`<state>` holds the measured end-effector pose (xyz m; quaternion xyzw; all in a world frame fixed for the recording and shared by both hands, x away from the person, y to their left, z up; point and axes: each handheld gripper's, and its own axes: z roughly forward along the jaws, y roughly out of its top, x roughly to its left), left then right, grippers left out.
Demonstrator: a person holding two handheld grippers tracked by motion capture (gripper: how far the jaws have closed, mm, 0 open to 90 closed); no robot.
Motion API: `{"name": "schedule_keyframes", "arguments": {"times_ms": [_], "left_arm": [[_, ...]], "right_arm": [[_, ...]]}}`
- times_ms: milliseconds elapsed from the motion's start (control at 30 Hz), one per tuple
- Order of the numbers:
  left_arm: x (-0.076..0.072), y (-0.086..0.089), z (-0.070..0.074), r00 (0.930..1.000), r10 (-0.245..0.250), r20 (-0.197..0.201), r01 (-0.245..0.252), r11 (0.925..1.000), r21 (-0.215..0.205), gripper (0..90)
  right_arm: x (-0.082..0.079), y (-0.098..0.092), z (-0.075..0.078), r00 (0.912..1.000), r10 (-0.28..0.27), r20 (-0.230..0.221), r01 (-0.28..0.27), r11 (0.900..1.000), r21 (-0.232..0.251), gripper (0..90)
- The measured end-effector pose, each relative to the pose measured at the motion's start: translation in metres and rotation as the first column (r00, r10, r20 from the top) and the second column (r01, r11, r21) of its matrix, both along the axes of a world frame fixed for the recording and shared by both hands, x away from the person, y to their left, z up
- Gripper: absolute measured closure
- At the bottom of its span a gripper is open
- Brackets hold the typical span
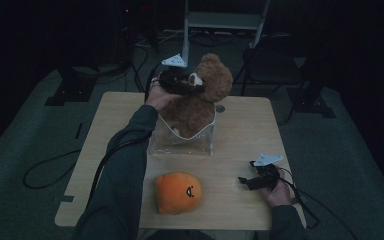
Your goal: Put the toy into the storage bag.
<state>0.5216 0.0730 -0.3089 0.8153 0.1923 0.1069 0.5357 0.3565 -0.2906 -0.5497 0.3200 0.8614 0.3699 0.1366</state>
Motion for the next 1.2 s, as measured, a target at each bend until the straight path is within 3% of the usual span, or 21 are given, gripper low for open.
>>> {"name": "schedule_keyframes", "arguments": {"times_ms": [1200], "left_arm": [[-0.004, 0.002, -0.018, 0.9980, -0.043, -0.047, 0.045, 0.9975, 0.053, 37.8]], "right_arm": [[0.000, 0.000, 0.000, 1.0000, 0.000, 0.002, 0.000, 1.000, -0.001, 11.9]]}}
